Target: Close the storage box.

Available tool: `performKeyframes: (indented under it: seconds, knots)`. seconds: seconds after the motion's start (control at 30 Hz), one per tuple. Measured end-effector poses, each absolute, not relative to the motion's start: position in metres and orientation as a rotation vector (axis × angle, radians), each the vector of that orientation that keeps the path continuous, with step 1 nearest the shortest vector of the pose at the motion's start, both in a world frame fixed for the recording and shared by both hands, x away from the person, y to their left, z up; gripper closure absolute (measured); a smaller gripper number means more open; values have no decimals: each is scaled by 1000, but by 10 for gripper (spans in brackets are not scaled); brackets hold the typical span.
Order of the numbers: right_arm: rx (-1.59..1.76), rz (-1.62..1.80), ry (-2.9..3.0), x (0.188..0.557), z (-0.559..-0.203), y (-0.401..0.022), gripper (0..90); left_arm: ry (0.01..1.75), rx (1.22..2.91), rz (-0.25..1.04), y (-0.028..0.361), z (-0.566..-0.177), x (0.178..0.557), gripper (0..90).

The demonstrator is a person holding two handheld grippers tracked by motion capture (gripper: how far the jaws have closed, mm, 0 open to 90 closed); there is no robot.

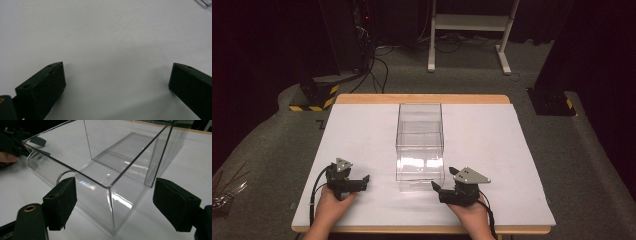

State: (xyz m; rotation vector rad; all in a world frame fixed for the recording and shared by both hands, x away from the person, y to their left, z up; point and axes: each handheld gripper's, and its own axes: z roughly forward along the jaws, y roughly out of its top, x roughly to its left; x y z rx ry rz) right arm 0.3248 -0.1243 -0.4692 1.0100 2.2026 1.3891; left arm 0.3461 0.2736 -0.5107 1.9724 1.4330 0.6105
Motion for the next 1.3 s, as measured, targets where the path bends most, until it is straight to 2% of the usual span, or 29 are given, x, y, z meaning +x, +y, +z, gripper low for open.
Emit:
performKeyframes:
  seconds: [0.23,0.53,1.3]
  knots:
    - [1010,1368,2198,328,-470,-119,172,1433,1973,612,273,-511,346,11]
    - [1025,1359,2157,335,-470,-115,98,1433,1973,612,274,-511,346,11]
    - [1047,1336,2168,357,-468,-111,91,1433,1973,612,274,-511,346,11]
